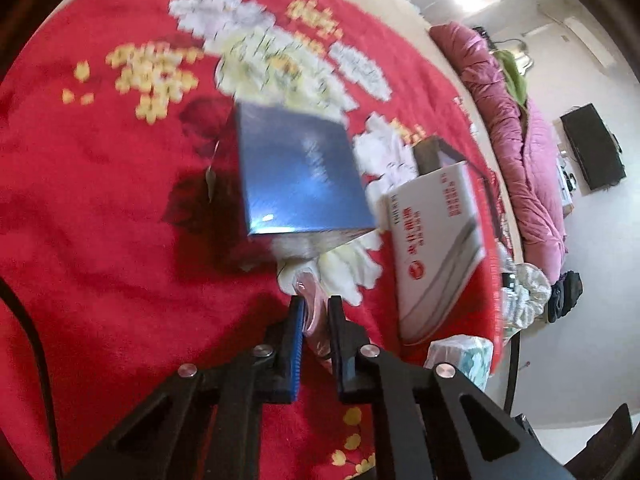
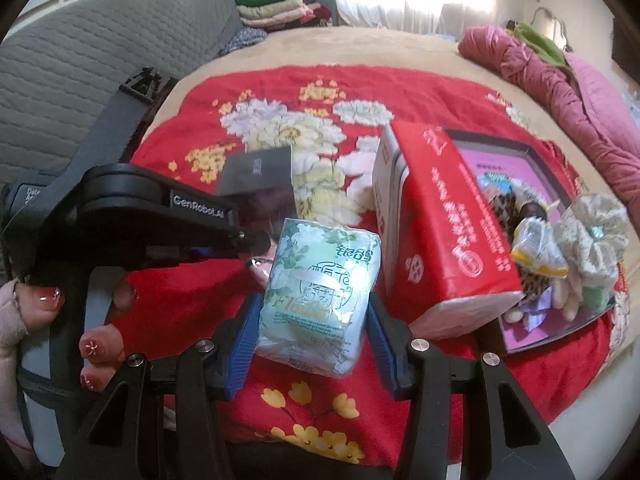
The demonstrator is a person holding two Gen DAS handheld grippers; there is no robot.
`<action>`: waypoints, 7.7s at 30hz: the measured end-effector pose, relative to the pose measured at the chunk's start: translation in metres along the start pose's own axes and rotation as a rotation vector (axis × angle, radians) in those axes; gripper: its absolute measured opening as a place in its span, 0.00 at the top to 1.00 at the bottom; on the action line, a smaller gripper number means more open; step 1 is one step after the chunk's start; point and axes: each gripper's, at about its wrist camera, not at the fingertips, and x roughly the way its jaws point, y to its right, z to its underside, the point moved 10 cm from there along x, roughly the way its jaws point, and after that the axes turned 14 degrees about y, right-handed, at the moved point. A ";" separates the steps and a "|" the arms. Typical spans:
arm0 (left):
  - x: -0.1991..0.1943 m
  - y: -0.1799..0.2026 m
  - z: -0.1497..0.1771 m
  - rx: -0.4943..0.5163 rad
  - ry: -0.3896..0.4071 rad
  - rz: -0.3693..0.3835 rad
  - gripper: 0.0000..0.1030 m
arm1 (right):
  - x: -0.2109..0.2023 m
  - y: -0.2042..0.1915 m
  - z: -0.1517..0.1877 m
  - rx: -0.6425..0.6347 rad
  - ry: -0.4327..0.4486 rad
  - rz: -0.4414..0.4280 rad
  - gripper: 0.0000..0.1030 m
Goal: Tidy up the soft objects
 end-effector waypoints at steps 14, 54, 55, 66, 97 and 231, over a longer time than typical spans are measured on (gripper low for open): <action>-0.063 0.080 -0.038 0.168 0.144 0.052 0.90 | -0.054 0.051 -0.048 0.081 0.146 0.073 0.49; 0.061 0.287 0.008 0.624 0.037 0.061 0.90 | -0.053 0.257 -0.056 0.179 0.207 0.295 0.49; 0.062 0.285 0.008 0.628 0.037 0.056 0.90 | -0.049 0.259 -0.056 0.181 0.203 0.293 0.49; 0.075 0.277 0.010 0.656 0.020 0.039 0.89 | -0.004 0.269 -0.042 0.172 0.125 0.290 0.48; 0.082 0.258 0.013 0.635 0.002 0.007 0.54 | -0.051 0.279 -0.044 0.210 0.205 0.341 0.28; -0.108 0.115 0.126 0.650 0.127 -0.084 0.23 | -0.175 0.118 0.058 0.338 0.074 0.452 0.22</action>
